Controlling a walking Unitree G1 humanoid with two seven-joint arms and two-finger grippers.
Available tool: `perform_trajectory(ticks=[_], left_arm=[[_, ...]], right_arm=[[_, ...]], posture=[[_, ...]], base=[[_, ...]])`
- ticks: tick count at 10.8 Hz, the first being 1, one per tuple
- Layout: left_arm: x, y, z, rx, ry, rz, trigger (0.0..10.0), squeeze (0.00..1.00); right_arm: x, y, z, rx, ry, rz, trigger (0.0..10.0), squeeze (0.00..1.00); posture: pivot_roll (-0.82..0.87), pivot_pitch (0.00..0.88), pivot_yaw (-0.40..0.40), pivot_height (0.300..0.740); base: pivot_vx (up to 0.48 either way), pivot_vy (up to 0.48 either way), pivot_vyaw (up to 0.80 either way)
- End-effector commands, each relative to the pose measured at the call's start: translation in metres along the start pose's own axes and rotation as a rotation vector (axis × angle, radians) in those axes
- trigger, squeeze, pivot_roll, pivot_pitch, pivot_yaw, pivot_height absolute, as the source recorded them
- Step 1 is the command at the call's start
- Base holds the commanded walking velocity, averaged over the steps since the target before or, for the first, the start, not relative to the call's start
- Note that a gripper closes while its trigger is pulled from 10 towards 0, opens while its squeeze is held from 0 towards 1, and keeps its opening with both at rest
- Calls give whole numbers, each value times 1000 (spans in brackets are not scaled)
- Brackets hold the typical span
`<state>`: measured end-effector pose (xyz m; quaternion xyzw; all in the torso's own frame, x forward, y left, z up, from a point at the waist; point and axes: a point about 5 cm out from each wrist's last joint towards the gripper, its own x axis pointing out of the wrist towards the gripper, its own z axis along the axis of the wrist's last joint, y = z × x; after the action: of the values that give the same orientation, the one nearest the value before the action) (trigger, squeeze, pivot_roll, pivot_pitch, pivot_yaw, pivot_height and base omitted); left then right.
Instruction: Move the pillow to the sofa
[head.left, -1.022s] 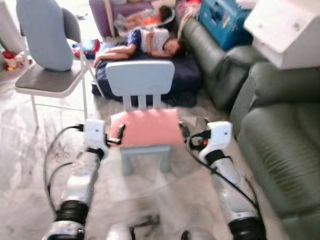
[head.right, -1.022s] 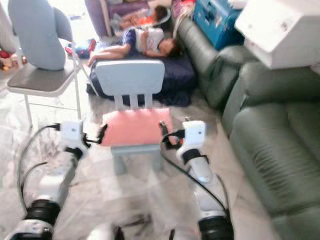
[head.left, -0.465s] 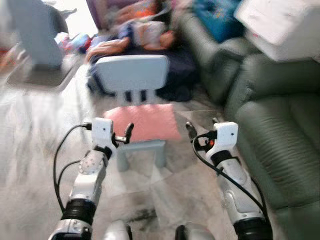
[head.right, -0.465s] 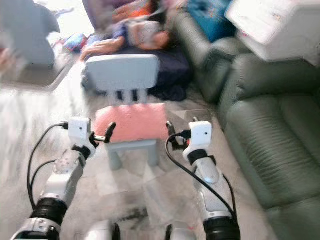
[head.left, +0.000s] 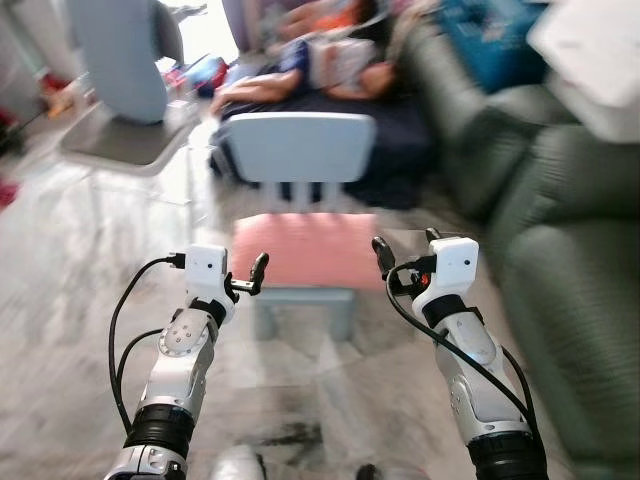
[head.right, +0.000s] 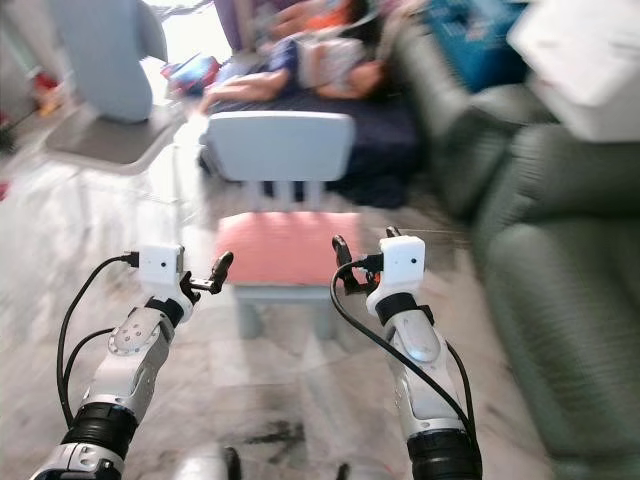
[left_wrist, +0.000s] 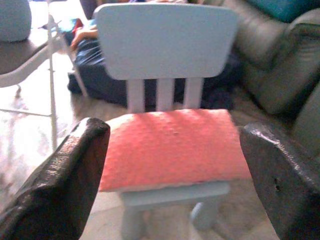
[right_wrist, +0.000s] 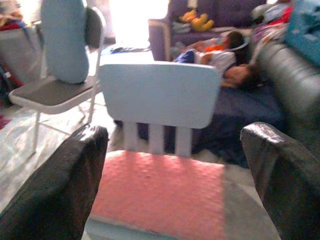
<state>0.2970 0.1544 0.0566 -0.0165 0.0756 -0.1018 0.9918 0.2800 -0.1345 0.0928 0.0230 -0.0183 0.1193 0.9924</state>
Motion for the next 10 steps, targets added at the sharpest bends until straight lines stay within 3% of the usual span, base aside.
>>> perform_trajectory(ticks=[1, 5, 9, 10], left_arm=[[1, 1, 2, 1, -4, -3, 10000, 0], [5, -5, 2, -7, -6, -17, 10000, 0], [3, -7, -1, -9, 5, -12, 10000, 0], [3, -6, -3, -15, 21, -2, 10000, 0]], right_arm=[[0, 2, 2, 2, -1, 14, 10000, 0], [0, 3, -1, -7, 23, 33, 10000, 0], [-1, 5, -4, -13, 44, 46, 10000, 0], [-2, 5, -6, -15, 52, 52, 10000, 0]], posture=[[-79, 93, -15, 740], [-86, 93, -23, 740], [-89, 100, -27, 740], [-89, 101, -27, 740]], base=[[416, 0, 0], [419, 60, 0], [396, 262, 0], [0, 435, 0]])
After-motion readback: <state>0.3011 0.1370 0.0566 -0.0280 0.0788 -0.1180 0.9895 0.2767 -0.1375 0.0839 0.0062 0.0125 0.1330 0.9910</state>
